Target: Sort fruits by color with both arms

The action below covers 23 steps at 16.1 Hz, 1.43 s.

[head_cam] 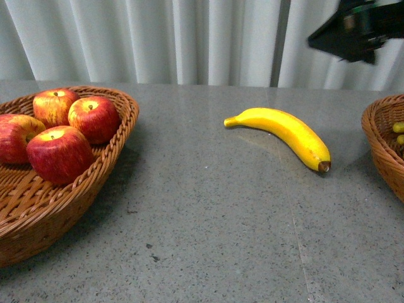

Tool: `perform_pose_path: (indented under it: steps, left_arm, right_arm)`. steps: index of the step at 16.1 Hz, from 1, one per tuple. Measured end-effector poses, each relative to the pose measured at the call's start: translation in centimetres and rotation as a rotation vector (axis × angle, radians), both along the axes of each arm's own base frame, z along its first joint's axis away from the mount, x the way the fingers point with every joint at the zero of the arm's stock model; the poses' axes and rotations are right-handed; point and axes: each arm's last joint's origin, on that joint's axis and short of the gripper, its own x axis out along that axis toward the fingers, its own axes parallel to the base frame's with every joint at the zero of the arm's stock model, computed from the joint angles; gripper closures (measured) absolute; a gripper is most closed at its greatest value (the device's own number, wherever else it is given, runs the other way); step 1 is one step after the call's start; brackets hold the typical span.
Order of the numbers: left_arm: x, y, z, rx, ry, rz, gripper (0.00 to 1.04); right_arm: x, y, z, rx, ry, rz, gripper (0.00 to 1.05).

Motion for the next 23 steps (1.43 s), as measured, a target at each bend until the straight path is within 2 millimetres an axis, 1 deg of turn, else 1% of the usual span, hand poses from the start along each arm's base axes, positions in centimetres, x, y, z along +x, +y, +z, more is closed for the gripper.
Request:
perform_pose_path:
  steps: [1,2,3,5,7,8,9,12,15,18,20,23]
  left_arm:
    - [0.0,0.0,0.0,0.000,0.000,0.000,0.07]
    - [0.0,0.0,0.0,0.000,0.000,0.000,0.07]
    - [0.0,0.0,0.0,0.000,0.000,0.000,0.07]
    - [0.0,0.0,0.0,0.000,0.000,0.000,0.07]
    - [0.0,0.0,0.0,0.000,0.000,0.000,0.07]
    - [0.0,0.0,0.0,0.000,0.000,0.000,0.07]
    - [0.0,0.0,0.0,0.000,0.000,0.000,0.07]
    - [0.0,0.0,0.0,0.000,0.000,0.000,0.07]
    - [0.0,0.0,0.0,0.000,0.000,0.000,0.07]
    - [0.0,0.0,0.0,0.000,0.000,0.000,0.07]
    - [0.0,0.0,0.0,0.000,0.000,0.000,0.07]
    - [0.0,0.0,0.0,0.000,0.000,0.000,0.07]
  right_arm:
    - [1.0,2.8,-1.1,0.008,0.040,0.049,0.06]
    - [1.8,4.7,-1.9,0.006,0.059,0.072,0.06]
    - [2.6,5.8,-2.6,0.010,0.074,0.087,0.06]
    - [4.2,6.0,-4.7,-0.012,0.135,0.045,0.06]
    - [5.4,5.6,-6.7,-0.042,0.188,-0.003,0.06]
    - [5.8,5.3,-7.3,-0.068,0.229,-0.043,0.06]
    - [6.1,5.1,-7.5,-0.083,0.252,-0.072,0.06]
    - [6.4,4.2,-7.1,-0.115,0.293,-0.133,0.06]
    - [6.7,4.2,-7.9,-0.126,0.319,-0.136,0.06]
    - [7.3,4.4,-8.1,-0.129,0.301,-0.146,0.06]
    - [7.9,4.5,-8.6,-0.146,0.300,-0.158,0.06]
    - [7.9,4.7,-10.2,-0.178,0.356,-0.159,0.06]
